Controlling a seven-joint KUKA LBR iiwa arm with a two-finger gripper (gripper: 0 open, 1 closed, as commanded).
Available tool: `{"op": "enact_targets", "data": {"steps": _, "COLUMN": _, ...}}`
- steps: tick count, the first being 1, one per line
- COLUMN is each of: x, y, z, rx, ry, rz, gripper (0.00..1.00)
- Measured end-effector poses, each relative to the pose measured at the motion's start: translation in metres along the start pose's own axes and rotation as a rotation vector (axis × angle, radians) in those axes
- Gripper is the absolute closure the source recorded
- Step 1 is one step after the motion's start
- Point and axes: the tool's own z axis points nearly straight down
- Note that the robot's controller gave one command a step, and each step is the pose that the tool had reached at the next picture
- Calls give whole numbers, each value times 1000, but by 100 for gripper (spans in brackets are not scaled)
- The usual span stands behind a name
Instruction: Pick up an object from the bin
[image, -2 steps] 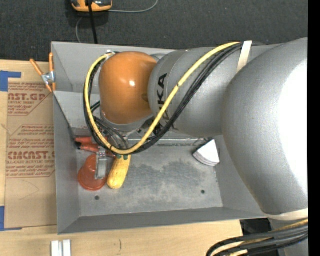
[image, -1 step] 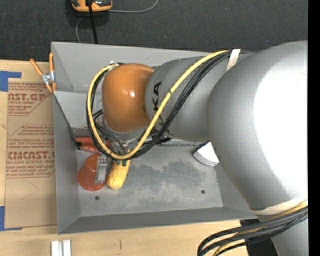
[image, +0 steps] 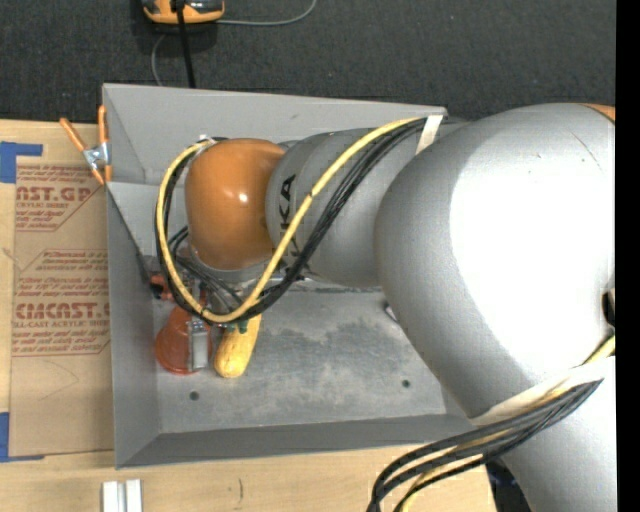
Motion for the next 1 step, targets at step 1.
{"op": "enact_targets", "data": {"steps": 1, "x": -1, "y": 0, "z": 0, "rx": -1, "ry": -2, "rz": 1, "gripper": 100}}
